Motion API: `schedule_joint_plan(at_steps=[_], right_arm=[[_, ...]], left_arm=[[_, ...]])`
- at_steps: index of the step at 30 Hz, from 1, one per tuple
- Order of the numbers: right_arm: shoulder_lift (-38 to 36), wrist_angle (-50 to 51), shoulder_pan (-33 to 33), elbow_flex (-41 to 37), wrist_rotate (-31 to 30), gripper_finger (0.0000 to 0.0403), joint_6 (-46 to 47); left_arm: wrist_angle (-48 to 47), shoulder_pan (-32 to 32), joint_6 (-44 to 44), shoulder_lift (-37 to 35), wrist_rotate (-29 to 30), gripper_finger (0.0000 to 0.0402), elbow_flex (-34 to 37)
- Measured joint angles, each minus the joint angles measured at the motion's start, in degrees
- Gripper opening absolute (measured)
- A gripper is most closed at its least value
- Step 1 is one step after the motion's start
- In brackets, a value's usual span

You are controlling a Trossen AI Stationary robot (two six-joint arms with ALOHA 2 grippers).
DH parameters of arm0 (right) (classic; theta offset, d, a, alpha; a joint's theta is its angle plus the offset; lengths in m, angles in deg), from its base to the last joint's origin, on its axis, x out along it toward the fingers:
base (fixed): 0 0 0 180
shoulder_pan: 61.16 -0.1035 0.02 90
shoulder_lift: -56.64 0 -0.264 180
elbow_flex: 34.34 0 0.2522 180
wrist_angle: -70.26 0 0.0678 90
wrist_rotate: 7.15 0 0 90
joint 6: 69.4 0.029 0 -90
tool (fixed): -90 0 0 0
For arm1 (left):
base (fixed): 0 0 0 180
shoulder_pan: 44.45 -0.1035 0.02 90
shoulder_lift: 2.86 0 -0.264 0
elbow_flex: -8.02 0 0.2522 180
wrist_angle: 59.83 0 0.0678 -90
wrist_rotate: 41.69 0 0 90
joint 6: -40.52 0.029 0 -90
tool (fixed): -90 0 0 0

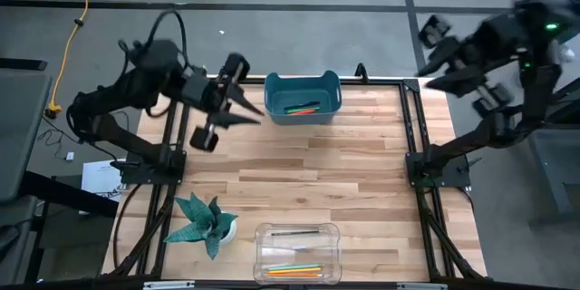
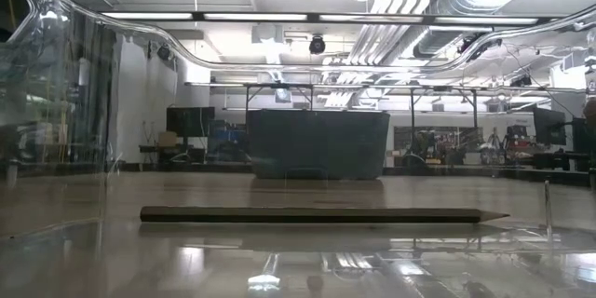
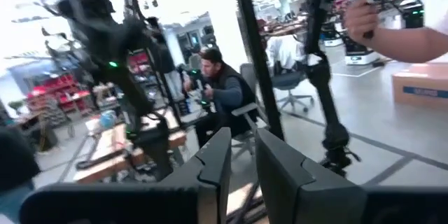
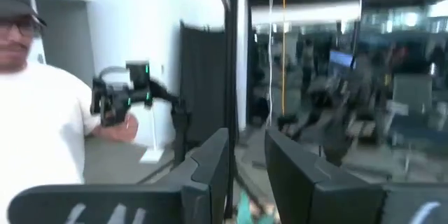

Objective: Sort pens & pencils
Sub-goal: Return to Home Position

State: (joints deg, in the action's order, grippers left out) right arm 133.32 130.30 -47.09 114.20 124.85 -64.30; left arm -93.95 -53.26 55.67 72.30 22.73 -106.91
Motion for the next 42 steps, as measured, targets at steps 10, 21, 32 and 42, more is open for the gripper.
schedule_joint_plan(at_steps=[10,21,32,42], right_arm=[[-1.35,7.27,-5.16,0.03,-12.05,0.0085,-4.61],[-9.97,2.87,-8.88,-16.78,-29.49,0.0085,-3.62],[-30.46,-32.32,-8.99,-62.75,-39.67,0.0085,6.89],[-40.34,-39.02,-9.18,-82.1,-43.96,0.0085,13.54]], left_arm=[[-3.55,-8.18,7.08,-5.31,0.61,0.0051,2.06],[12.68,-8.09,2.29,-19.09,11.63,0.0051,28.48],[14.26,-2.73,0.01,-25.9,22.23,0.0051,42.33],[31.0,6.81,-2.65,-28.45,31.51,0.0051,58.76]])
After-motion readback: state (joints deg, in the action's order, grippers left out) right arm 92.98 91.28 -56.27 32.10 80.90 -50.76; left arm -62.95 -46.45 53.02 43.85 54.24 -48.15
